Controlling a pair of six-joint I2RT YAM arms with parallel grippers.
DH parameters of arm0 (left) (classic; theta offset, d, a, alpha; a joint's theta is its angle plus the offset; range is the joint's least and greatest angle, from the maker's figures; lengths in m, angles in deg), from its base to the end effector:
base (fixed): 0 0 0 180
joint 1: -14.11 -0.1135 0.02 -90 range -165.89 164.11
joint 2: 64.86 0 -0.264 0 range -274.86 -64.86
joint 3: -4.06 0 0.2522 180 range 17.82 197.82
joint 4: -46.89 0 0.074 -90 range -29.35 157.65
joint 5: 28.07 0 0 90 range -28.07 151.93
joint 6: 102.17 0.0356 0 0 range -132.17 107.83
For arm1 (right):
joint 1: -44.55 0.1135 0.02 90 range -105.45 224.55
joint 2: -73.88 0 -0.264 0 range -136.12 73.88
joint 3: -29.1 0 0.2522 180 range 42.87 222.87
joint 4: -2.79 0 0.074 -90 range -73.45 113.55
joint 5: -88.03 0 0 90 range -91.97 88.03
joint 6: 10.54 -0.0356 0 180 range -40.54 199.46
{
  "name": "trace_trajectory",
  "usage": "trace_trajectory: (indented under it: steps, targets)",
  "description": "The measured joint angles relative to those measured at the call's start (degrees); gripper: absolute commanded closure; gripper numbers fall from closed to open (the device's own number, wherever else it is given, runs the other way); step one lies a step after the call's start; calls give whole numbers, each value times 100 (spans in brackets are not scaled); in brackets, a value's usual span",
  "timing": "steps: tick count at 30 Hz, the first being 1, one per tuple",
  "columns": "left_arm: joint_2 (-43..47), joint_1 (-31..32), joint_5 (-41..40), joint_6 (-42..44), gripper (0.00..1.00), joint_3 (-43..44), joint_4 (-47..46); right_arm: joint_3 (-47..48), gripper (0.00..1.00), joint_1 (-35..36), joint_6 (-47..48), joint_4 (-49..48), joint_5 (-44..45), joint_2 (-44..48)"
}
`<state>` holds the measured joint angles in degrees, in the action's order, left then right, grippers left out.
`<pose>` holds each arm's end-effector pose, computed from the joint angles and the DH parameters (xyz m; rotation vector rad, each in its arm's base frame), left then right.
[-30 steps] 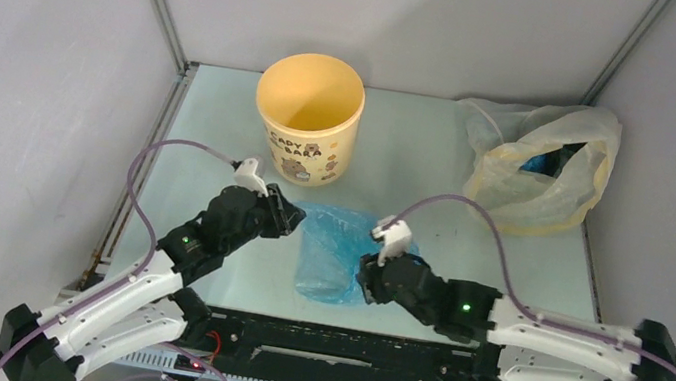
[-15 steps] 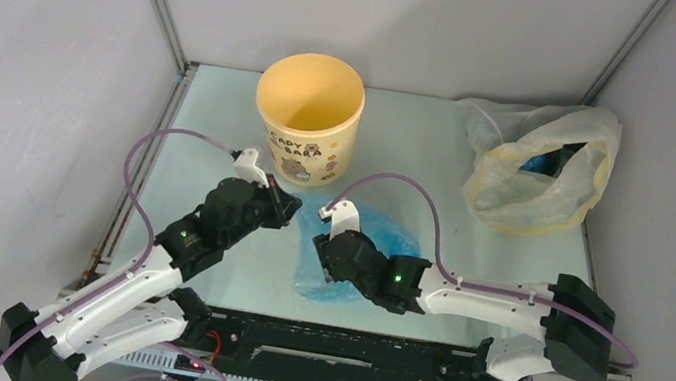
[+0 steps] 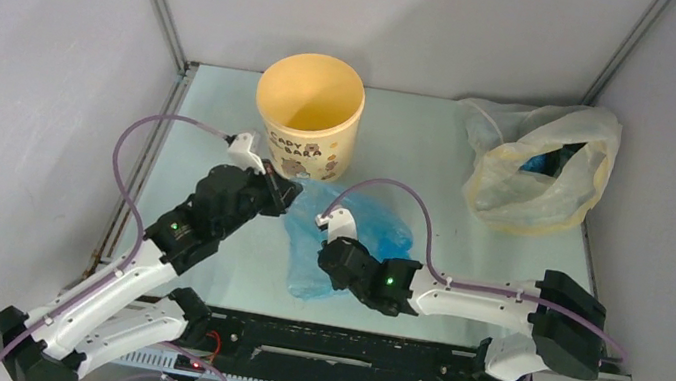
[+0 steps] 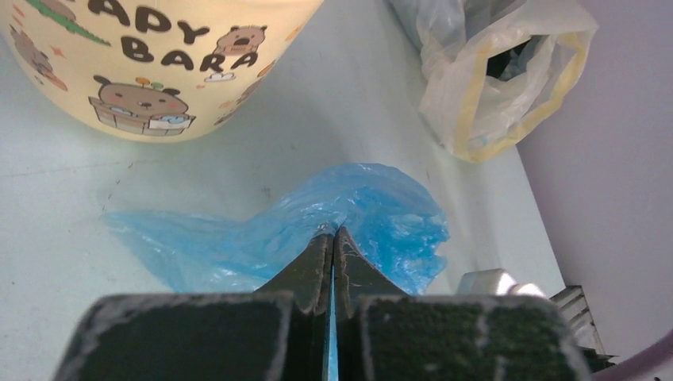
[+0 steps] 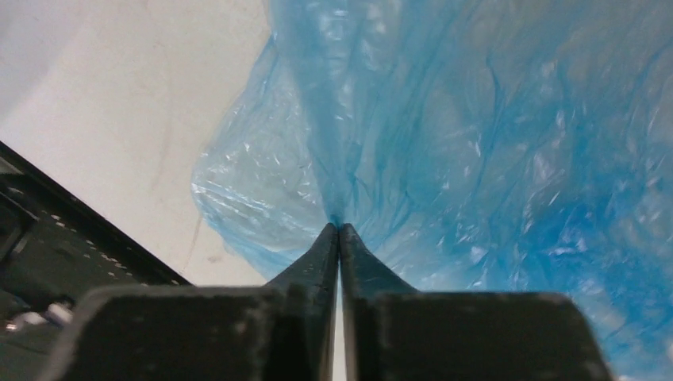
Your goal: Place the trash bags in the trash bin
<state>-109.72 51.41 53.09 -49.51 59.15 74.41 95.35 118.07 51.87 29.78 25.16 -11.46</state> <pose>0.1507 -0.1079 0.3121 -0.1108 1.9354 -0.7447 0.1036 0.2928 0.2180 -0.6859 2.1876 0.3607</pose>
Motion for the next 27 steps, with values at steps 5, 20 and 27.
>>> trace_trajectory:
  steps: [5,20,27]
  targets:
    - [72,0,-103,81,100,361,326,0,100,20,-68,-7,-55,48]
    - [-321,-503,-466,472,100,1272,1471,0,100,-236,-343,1349,-83,2929]
    - [-269,-514,-256,487,99,1694,1556,-7,36,-1095,-282,1882,-448,3834]
